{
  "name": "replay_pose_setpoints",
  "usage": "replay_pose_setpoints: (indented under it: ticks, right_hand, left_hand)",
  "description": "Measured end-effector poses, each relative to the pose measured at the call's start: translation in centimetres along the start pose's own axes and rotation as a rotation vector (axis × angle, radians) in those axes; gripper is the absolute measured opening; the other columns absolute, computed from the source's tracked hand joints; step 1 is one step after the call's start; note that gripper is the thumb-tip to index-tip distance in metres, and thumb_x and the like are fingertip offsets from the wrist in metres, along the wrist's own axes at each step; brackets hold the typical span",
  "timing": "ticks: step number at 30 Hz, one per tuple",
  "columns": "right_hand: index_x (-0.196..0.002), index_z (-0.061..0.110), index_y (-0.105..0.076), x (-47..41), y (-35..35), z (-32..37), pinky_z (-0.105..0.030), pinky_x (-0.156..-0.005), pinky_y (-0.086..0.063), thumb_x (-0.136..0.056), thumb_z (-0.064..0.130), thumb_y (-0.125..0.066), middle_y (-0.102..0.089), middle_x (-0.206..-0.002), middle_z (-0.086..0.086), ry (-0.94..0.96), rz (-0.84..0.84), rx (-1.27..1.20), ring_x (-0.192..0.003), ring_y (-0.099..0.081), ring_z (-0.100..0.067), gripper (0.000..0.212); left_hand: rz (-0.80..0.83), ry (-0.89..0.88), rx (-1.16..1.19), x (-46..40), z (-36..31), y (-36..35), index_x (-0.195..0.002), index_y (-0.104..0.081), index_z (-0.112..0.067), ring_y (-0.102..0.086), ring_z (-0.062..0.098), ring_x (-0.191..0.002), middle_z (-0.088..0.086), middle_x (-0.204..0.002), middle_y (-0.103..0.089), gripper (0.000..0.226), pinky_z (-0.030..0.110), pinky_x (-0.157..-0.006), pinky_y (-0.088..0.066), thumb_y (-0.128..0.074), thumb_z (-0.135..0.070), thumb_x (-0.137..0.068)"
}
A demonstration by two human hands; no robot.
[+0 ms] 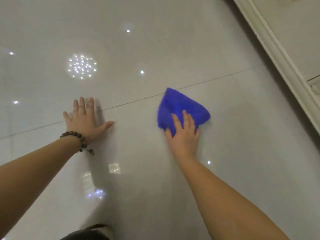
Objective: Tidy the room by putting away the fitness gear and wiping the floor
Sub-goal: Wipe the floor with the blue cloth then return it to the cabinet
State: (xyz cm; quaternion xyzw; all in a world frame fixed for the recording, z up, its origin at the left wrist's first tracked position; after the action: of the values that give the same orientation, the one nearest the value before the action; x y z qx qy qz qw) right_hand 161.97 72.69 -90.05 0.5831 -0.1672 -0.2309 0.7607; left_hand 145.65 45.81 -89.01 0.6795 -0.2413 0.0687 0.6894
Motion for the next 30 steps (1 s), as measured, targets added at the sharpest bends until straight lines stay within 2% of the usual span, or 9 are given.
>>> replay_pose_setpoints:
  ticks: [2, 6, 8, 13, 19, 24, 26, 28, 30]
  right_hand:
    - [-0.134, 0.029, -0.053, -0.4, -0.5, 1.7, -0.052, -0.103, -0.03, -0.083, 0.046, -0.052, -0.036, -0.151, -0.006, -0.263, -0.016, -0.042, -0.138, -0.032, -0.026, 0.054]
    - [-0.128, 0.035, -0.056, 6.5, -3.5, 14.8, -0.05, -0.102, -0.037, -0.075, 0.051, -0.044, -0.044, -0.146, -0.003, 0.796, 0.259, 0.016, -0.134, -0.04, -0.023, 0.057]
    - [-0.13, 0.038, -0.055, 7.9, -4.0, 15.0, -0.048, -0.1, -0.041, -0.075, 0.052, -0.044, -0.044, -0.147, 0.0, 1.066, 0.33, 0.065, -0.134, -0.037, -0.019, 0.058]
    - [-0.138, 0.03, -0.046, -0.9, -1.5, 7.1, -0.05, -0.106, -0.027, -0.078, 0.056, -0.031, -0.032, -0.153, -0.004, 0.368, 0.193, 0.1, -0.138, -0.029, -0.026, 0.067]
    - [-0.145, 0.026, -0.036, -1.5, -3.0, 12.9, -0.051, -0.108, -0.02, -0.085, 0.052, -0.033, -0.023, -0.156, -0.007, 0.129, 0.155, 0.058, -0.141, -0.021, -0.03, 0.066]
    - [-0.134, 0.036, -0.051, 17.6, -6.9, 24.8, -0.045, -0.105, -0.03, -0.078, 0.052, -0.048, -0.041, -0.149, -0.003, 1.279, 0.249, 0.016, -0.134, -0.04, -0.025, 0.058]
    - [-0.135, 0.039, -0.048, 17.0, -7.2, 26.0, -0.045, -0.106, -0.031, -0.079, 0.054, -0.047, -0.039, -0.15, 0.001, 1.614, 0.328, 0.087, -0.135, -0.038, -0.023, 0.058]
    - [-0.138, 0.037, -0.044, 9.5, -7.2, 26.4, -0.048, -0.106, -0.032, -0.079, 0.055, -0.041, -0.037, -0.151, -0.001, 1.308, 0.246, 0.11, -0.135, -0.036, -0.025, 0.062]
    - [-0.143, 0.03, -0.038, 0.6, -6.1, 23.8, -0.051, -0.108, -0.026, -0.079, 0.057, -0.031, -0.029, -0.154, -0.007, 0.568, 0.206, 0.085, -0.139, -0.027, -0.03, 0.07]
  left_hand:
    - [0.046, 0.117, 0.017, 3.5, 4.3, -1.7, -0.152, 0.013, -0.019, 0.01, 0.028, -0.147, 0.009, -0.16, 0.014, 0.113, 0.06, -0.116, -0.006, -0.026, -0.085, -0.068]
    - [0.147, 0.284, 0.051, 11.2, 9.6, -4.1, -0.15, 0.017, -0.02, 0.014, 0.027, -0.147, 0.009, -0.159, 0.019, 0.112, 0.057, -0.117, -0.006, -0.035, -0.083, -0.074]
    - [0.161, 0.347, 0.107, 15.0, 11.2, -4.0, -0.15, 0.02, -0.021, 0.015, 0.025, -0.147, 0.007, -0.159, 0.021, 0.113, 0.056, -0.117, -0.005, -0.031, -0.086, -0.072]
    - [0.198, 0.499, 0.224, 23.4, 15.1, -6.2, -0.144, 0.033, -0.022, 0.019, 0.023, -0.146, 0.005, -0.155, 0.03, 0.145, 0.057, -0.115, 0.0, -0.003, -0.106, -0.031]
    - [0.182, 0.609, 0.338, 25.6, 21.6, -11.4, -0.136, 0.041, -0.02, 0.021, 0.025, -0.145, 0.009, -0.155, 0.031, 0.147, 0.063, -0.114, -0.002, -0.019, -0.104, -0.031]
    - [0.125, 0.512, 0.318, 24.9, 24.0, -11.4, -0.126, 0.047, -0.025, 0.029, 0.024, -0.142, 0.007, -0.152, 0.037, 0.141, 0.064, -0.113, 0.002, -0.029, -0.103, -0.038]
    - [0.108, 0.507, 0.314, 24.2, 25.5, -10.6, -0.125, 0.048, -0.025, 0.03, 0.025, -0.141, 0.007, -0.151, 0.039, 0.139, 0.064, -0.113, 0.003, -0.036, -0.099, -0.042]
    - [0.096, 0.53, 0.331, 23.6, 27.4, -9.9, -0.127, 0.047, -0.023, 0.03, 0.026, -0.142, 0.007, -0.15, 0.039, 0.143, 0.064, -0.113, 0.002, -0.037, -0.099, -0.04]
    - [0.125, 0.565, 0.417, 23.4, 28.9, -9.8, -0.136, 0.042, -0.023, 0.029, 0.026, -0.142, 0.006, -0.151, 0.038, 0.15, 0.066, -0.112, 0.001, -0.038, -0.099, -0.034]
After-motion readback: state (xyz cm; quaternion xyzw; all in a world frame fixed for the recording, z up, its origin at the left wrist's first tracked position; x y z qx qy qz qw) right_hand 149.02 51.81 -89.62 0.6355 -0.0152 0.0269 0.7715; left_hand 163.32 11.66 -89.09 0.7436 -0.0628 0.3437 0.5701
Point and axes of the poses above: each hand's wrist, its own x-axis away from the middle knuckle, its own y-axis out of the back of the hand, z = x × y, the point moved 6 cm from there along -x, towards the middle knuckle
